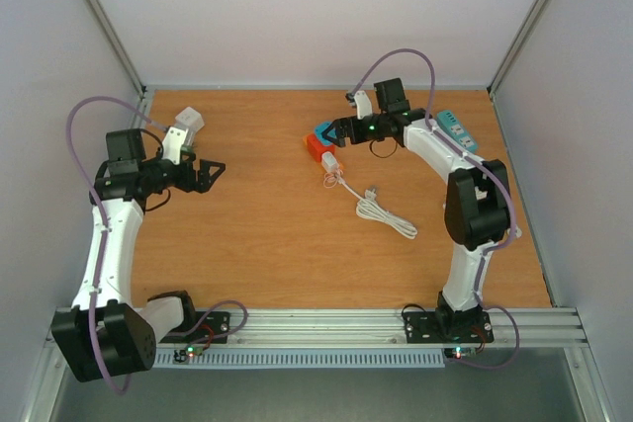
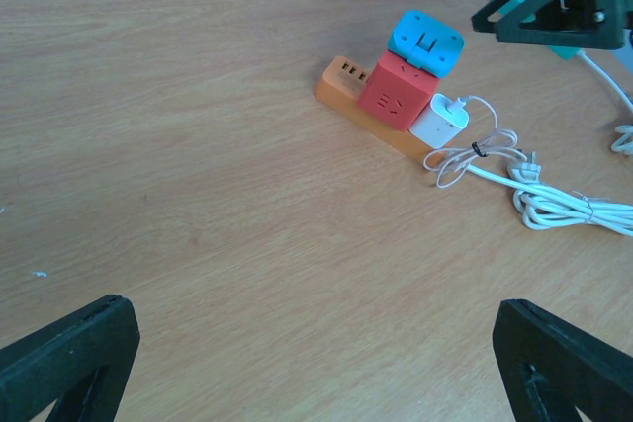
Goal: Pull the plug off the socket
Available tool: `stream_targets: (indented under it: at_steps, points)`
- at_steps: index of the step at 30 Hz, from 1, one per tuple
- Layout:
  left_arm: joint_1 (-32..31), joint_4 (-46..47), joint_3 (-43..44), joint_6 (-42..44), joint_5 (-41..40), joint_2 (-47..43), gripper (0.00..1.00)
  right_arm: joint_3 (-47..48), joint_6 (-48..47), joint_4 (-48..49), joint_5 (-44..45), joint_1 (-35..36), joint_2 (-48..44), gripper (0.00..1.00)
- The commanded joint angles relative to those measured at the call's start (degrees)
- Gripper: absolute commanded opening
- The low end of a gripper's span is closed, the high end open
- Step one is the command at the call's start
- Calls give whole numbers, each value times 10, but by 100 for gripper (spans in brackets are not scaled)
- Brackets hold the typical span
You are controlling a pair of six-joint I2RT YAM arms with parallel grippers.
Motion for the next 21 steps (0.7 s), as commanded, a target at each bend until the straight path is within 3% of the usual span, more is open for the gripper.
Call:
stream_targets:
  at_steps: [1,11,21]
  points:
    - [-2,28,-8,-4,10,-14,100,41,39,-5,3,10,48,98]
    - [-2,29,-10,-4,11,-15,100,80,26,-7,58,37,109,99]
    - [-2,29,-11,-3,11,-14,100,106,9,-24,5,43,147,91]
